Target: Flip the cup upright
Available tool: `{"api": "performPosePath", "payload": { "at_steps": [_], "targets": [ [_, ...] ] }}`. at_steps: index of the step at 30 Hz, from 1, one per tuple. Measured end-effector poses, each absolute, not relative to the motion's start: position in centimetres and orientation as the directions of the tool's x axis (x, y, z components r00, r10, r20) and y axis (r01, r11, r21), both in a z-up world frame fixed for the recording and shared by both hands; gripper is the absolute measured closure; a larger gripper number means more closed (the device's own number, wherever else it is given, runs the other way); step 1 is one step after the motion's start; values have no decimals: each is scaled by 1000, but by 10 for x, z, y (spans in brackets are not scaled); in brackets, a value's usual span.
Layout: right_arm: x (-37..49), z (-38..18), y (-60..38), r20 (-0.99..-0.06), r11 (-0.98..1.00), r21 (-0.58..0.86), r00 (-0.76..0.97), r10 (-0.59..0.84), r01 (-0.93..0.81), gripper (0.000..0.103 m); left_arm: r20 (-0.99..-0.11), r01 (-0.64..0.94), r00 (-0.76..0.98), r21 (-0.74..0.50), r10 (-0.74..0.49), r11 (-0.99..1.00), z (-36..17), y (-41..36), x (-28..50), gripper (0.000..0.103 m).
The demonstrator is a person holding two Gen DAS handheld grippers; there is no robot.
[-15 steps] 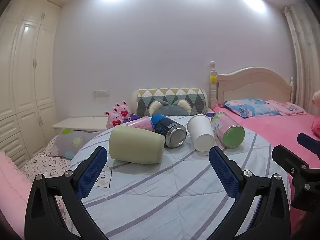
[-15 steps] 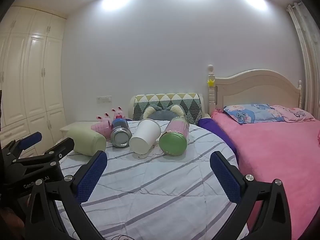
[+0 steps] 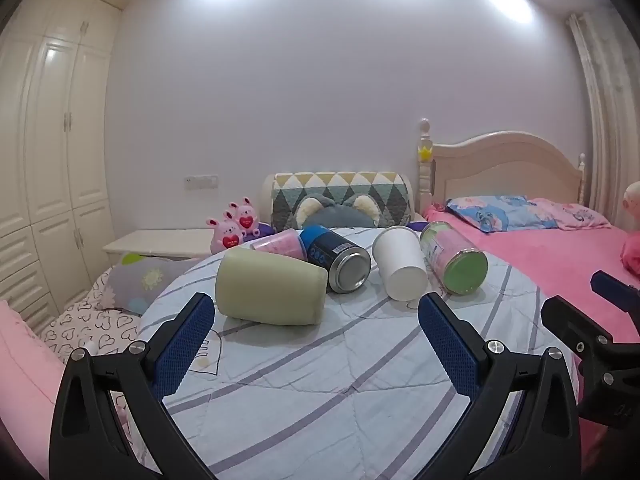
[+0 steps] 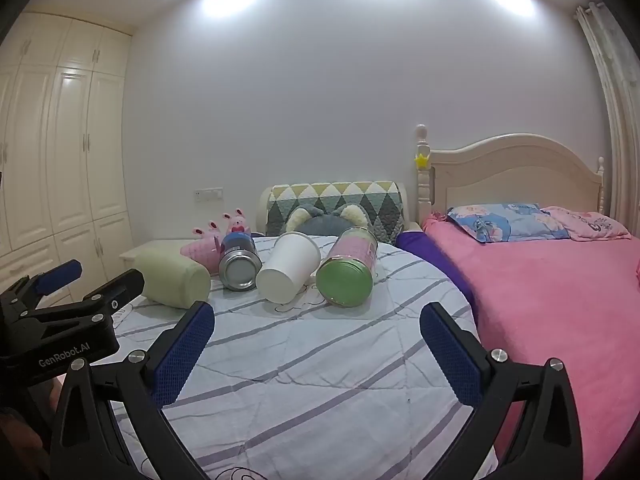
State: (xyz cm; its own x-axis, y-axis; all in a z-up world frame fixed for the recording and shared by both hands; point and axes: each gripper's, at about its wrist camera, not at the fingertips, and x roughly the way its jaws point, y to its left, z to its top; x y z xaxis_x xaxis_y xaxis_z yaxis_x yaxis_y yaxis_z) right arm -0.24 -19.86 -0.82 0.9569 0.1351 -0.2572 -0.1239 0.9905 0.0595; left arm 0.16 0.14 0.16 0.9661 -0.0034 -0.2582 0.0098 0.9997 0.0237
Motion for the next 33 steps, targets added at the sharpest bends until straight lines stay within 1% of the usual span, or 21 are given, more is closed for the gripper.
{"api": "performPosePath", "payload": {
  "at_steps": [20,33],
  "targets": [
    [1,-16,-198,-276,990,55,951,138,-128,0,-271,9,962,36,1,999,-5,0,6,0],
    [-1,-13,-200,-270,990,65,953,141,-128,0,-251,10,968,37,-1,999,-6,-2,2,0]
  ]
}}
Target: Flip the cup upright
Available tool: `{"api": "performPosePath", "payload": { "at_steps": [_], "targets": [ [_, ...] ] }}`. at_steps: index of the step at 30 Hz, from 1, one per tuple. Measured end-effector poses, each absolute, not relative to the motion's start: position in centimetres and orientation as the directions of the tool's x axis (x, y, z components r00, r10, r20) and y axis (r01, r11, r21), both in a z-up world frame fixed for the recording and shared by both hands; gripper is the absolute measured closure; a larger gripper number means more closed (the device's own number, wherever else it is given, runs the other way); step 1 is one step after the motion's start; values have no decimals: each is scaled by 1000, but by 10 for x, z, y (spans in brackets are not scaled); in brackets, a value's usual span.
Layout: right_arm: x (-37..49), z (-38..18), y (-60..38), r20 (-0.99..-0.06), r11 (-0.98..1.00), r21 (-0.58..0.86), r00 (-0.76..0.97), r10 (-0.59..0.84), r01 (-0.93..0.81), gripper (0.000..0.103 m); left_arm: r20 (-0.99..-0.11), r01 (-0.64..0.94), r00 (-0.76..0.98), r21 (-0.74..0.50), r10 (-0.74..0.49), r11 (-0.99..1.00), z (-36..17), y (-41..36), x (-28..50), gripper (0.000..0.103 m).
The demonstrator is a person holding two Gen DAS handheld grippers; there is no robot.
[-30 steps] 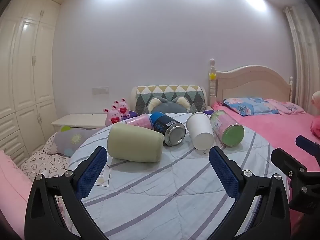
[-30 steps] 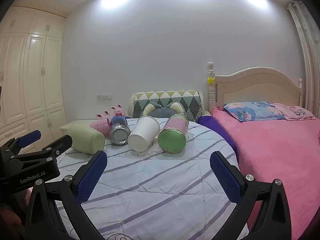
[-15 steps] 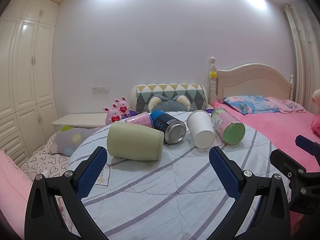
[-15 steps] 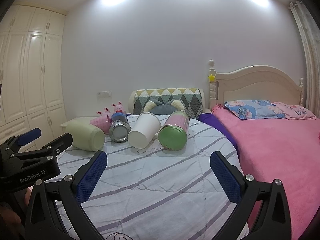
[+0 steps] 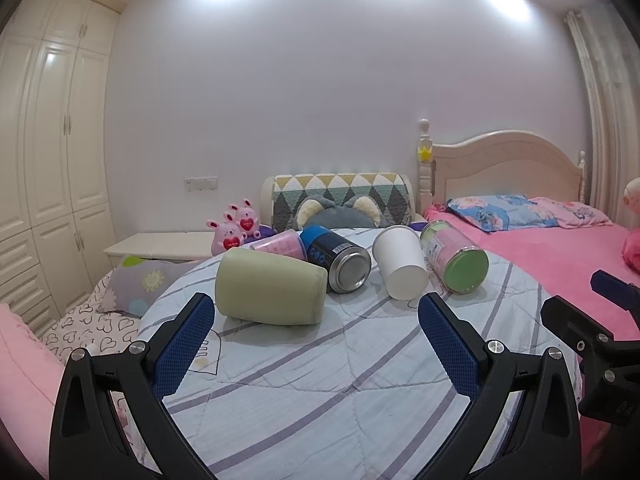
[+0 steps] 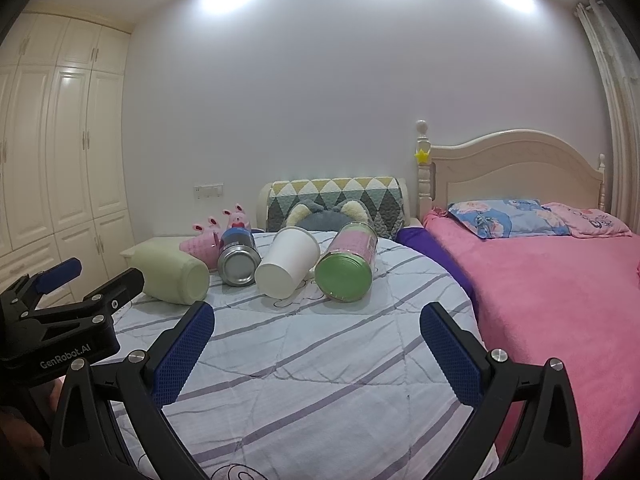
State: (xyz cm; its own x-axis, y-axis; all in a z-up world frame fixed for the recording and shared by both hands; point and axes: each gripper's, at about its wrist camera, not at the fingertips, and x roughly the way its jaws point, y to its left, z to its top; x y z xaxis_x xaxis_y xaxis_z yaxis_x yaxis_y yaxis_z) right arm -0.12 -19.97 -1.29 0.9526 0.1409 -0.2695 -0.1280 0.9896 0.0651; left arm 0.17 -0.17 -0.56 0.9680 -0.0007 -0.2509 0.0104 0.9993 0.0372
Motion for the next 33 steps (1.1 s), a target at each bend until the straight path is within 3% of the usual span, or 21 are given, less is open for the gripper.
{"api": "performPosePath", "payload": {
  "at_steps": [19,33],
  "targets": [
    [-3,-11,-201,-268,989,67,952,147,-134,0,-256,4,967,41,6,999,3,0,-1,0],
    [25,15,-186,-302,965,-7,921,247,-261,0,-361,-108,926,35,114,993,19,11,24,0]
  ]
}}
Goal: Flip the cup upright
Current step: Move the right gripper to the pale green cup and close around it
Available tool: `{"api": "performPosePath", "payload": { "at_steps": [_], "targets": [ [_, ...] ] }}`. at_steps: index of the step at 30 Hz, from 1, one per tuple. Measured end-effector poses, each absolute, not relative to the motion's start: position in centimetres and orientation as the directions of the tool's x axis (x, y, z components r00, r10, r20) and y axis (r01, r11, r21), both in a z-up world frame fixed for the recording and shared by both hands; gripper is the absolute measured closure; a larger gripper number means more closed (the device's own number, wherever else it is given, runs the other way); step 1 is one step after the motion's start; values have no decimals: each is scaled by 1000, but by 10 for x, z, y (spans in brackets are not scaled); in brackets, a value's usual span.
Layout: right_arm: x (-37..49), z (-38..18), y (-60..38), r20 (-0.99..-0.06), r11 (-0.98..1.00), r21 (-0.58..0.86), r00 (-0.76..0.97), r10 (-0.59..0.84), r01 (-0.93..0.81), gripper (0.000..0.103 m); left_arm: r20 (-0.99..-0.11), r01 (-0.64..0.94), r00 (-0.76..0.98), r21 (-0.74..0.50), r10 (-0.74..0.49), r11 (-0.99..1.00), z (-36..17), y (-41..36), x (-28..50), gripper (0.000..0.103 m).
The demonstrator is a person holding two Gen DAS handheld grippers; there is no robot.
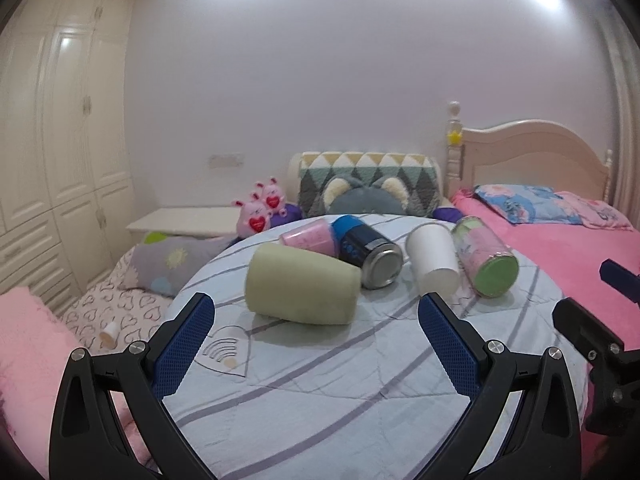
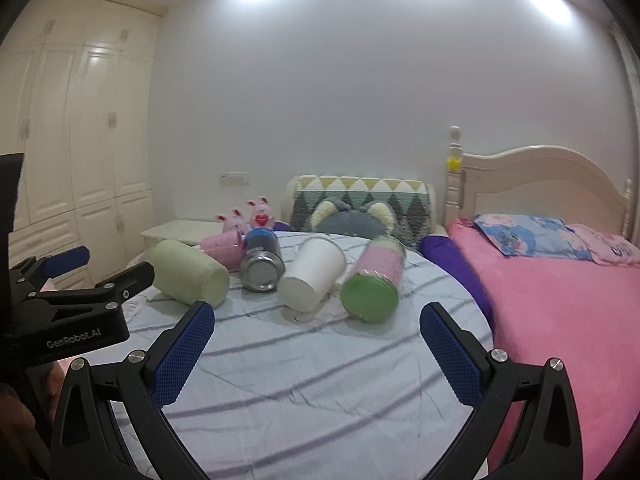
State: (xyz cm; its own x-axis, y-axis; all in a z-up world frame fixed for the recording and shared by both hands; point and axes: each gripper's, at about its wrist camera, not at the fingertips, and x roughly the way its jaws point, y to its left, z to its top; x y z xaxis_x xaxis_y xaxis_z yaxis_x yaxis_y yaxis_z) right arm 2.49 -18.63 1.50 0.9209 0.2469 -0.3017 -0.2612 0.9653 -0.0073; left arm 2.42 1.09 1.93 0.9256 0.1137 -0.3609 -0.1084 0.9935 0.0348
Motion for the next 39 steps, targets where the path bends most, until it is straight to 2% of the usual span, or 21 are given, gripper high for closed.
{"api": "performPosePath", "payload": {
  "at_steps": [14,23,30,35,39],
  "targets": [
    [94,31,-144,-433,840,-1,758,488,-542,0,-499,-263,835,7,231,965,14,39,45,0],
    [140,26,-90,-587,671,-4,545,599,-742,0,-616,-370,735,-12,285,929,5,70,56,0],
    [170,23,-39,-709,486,-76,390,588,-870,0,-690,-504,634,-26,349,863,-3,96,54,0],
    [189,9,-8,-804,351,-69,260,534,-934,0,-740,-583,588,-108,327,805,-11,109,52,0],
    [196,-5,12,-855,276,-58,191,483,-959,0,-755,-634,552,-106,353,766,-17,113,55,0]
  ]
}}
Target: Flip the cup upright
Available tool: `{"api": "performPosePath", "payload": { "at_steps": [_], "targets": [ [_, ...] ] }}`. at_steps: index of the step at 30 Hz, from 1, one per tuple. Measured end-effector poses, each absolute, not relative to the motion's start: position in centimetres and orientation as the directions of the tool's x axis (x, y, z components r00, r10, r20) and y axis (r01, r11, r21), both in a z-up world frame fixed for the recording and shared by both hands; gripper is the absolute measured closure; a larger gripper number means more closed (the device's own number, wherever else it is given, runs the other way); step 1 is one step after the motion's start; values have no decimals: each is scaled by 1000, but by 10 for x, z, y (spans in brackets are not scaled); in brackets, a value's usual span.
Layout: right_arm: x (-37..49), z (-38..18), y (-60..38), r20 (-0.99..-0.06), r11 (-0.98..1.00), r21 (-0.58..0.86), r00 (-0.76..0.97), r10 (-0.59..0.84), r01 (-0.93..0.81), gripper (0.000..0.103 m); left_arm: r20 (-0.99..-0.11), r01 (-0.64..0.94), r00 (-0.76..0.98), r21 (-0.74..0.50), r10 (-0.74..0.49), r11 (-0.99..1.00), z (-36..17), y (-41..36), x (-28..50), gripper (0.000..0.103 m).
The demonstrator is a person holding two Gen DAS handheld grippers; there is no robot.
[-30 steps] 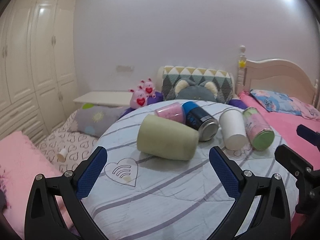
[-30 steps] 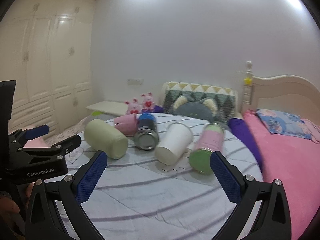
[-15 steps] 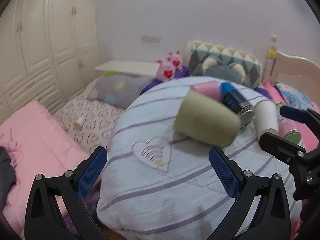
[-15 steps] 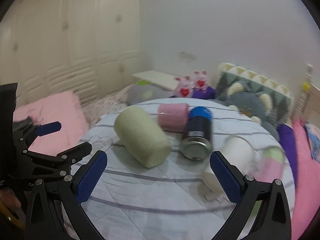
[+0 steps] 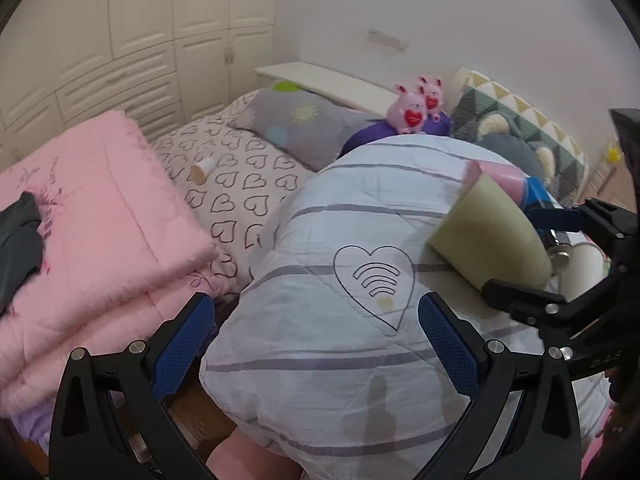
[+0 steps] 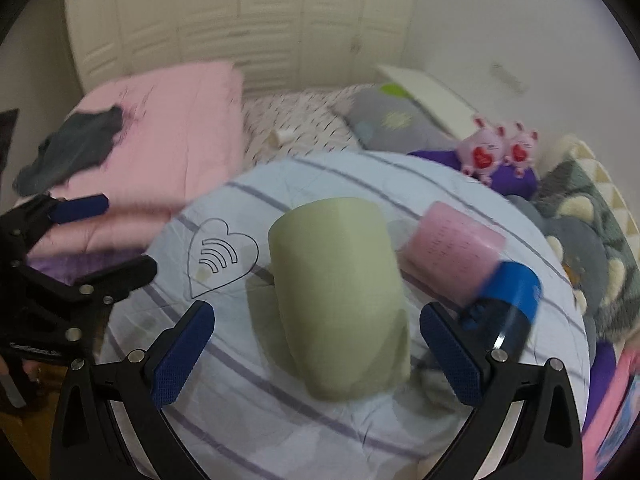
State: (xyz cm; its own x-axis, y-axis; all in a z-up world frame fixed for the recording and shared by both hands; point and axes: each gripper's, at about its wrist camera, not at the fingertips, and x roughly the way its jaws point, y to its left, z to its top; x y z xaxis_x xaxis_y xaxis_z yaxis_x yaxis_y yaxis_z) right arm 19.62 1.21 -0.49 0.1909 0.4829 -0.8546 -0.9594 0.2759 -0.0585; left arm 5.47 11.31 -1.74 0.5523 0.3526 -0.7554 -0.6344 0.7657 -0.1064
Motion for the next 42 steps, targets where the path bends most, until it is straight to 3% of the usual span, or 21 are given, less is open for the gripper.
{"api": "performPosePath", "payload": {
  "at_steps": [6,12,17,34,42],
  "targets": [
    [209,-24,31,-894,232,-102,192,405,-967,0,-770,-633,544,-115,333,766,-25,114,68,0],
    [228,-39,39,-919,293,-82,186,348,-953,23,-802,-627,516,-113,302,771,-36,116,83,0],
    [237,-35,33,-918,330,0,131,375,-944,23,-805,-624,509,-102,304,775,-37,119,89,0],
    [238,-15,13,-909,491,79,140,393,-867,23,-785,-582,546,-105,293,806,-20,125,83,0],
    [219,11,-30,-892,611,82,215,397,-788,23,-761,-448,608,-94,226,889,-1,106,83,0]
  ]
}}
